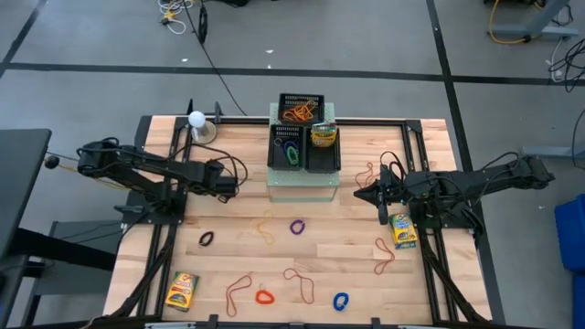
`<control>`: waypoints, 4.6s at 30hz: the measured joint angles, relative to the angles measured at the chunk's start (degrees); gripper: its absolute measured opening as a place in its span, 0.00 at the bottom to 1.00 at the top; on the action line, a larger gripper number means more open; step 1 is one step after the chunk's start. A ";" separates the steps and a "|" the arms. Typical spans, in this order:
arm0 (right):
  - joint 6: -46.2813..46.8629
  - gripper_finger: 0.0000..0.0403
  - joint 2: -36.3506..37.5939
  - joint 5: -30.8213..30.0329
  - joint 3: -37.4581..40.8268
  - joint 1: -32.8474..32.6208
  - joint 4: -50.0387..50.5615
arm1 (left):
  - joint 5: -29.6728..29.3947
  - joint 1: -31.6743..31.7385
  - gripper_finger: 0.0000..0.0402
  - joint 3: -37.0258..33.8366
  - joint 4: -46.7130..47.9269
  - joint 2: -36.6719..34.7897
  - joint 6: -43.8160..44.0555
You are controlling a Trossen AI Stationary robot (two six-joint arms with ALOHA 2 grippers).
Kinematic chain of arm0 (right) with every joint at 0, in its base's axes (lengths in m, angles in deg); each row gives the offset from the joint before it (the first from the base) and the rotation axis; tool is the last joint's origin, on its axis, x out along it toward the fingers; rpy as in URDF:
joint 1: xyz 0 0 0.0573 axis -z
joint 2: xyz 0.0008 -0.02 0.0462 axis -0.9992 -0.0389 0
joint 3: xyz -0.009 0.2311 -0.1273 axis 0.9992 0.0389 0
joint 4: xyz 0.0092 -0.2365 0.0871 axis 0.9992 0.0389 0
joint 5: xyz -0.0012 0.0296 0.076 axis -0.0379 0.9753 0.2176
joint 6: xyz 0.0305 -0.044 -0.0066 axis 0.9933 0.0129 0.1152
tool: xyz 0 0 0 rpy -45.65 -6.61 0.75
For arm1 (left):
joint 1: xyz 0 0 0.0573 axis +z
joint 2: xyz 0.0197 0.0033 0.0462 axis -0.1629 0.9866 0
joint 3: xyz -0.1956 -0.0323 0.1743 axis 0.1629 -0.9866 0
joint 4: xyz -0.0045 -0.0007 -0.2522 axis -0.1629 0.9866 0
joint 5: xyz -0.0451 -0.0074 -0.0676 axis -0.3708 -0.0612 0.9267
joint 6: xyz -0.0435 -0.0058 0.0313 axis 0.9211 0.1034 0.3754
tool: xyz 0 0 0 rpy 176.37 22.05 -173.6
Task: Pick & Place Office Desk Supplies
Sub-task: Put the yellow crayon box into the bottom right black bin
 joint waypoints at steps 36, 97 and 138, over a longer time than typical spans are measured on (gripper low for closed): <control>0.00 0.06 0.00 0.00 0.00 -0.01 0.00 | 15.36 -28.49 0.03 13.72 0.38 -2.50 7.83; 0.00 0.06 0.01 -0.01 0.00 0.01 0.00 | 39.88 36.19 0.47 8.47 7.02 8.47 -55.98; 0.00 0.06 0.01 0.00 0.00 0.00 0.00 | 41.36 31.59 0.43 3.43 0.70 -1.84 -43.21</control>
